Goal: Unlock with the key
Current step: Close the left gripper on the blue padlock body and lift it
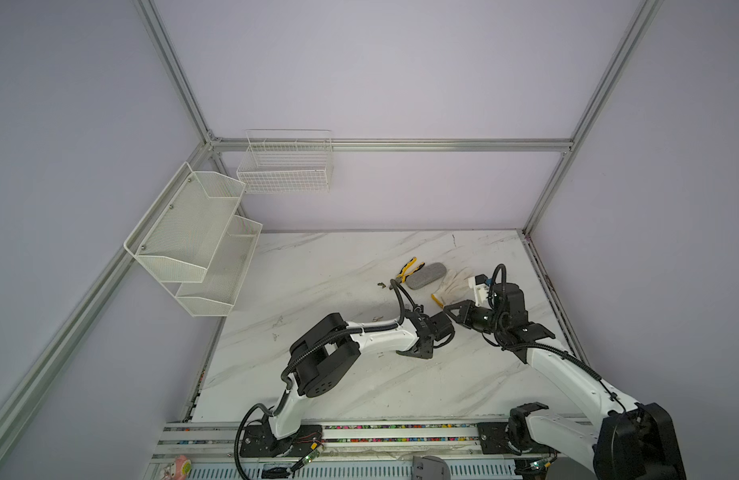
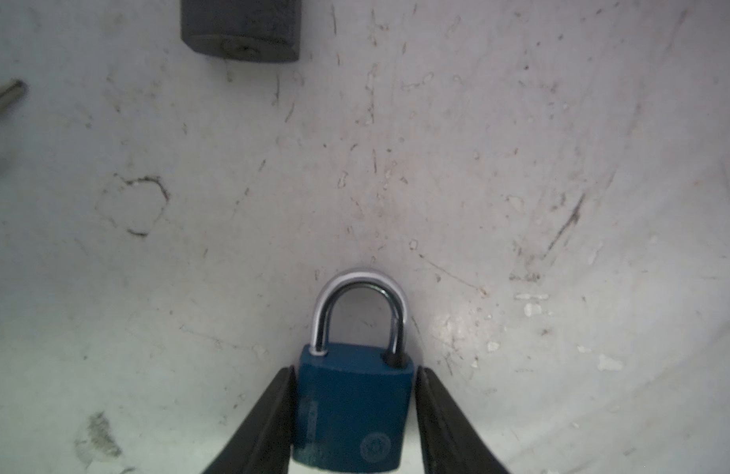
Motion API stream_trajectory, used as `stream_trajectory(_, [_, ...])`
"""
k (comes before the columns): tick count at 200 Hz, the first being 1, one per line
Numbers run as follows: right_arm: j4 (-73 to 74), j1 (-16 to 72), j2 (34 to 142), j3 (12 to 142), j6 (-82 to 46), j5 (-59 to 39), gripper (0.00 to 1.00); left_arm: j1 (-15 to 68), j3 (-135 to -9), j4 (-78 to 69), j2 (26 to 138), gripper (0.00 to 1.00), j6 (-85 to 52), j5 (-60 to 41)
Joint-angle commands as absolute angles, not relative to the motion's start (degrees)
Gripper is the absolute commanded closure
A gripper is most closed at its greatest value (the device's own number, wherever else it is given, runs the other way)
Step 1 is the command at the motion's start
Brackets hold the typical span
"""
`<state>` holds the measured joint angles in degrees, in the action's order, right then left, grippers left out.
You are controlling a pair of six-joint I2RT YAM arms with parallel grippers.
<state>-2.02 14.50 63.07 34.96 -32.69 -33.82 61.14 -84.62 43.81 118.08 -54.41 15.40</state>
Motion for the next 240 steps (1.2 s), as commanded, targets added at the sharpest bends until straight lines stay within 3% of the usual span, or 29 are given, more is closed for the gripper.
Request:
stream_trajectory(1, [-0.9,14.1,63.6,34.5,-32.1,-35.2,1.00,61.4,-85.2,47.2,120.0,0.54,-54.7,14.2])
stream_trajectory(97, [-1.5,13.9,63.2,34.8,-32.4,-34.7,1.00,61.4,-83.8,45.3,120.2,0.60,-54.3,13.5])
stream_trajectory(202, [-7.4,13.9,61.7,38.4,-30.1,-29.1,1.00,60.2,-77.4,39.9,106.4,1.00,-53.9,18.1])
stream_trajectory(240, [-11.2,13.9,61.3,40.9,-27.8,-25.5,1.00,58.4,-71.3,36.5,97.5,1.00,-55.4,19.6])
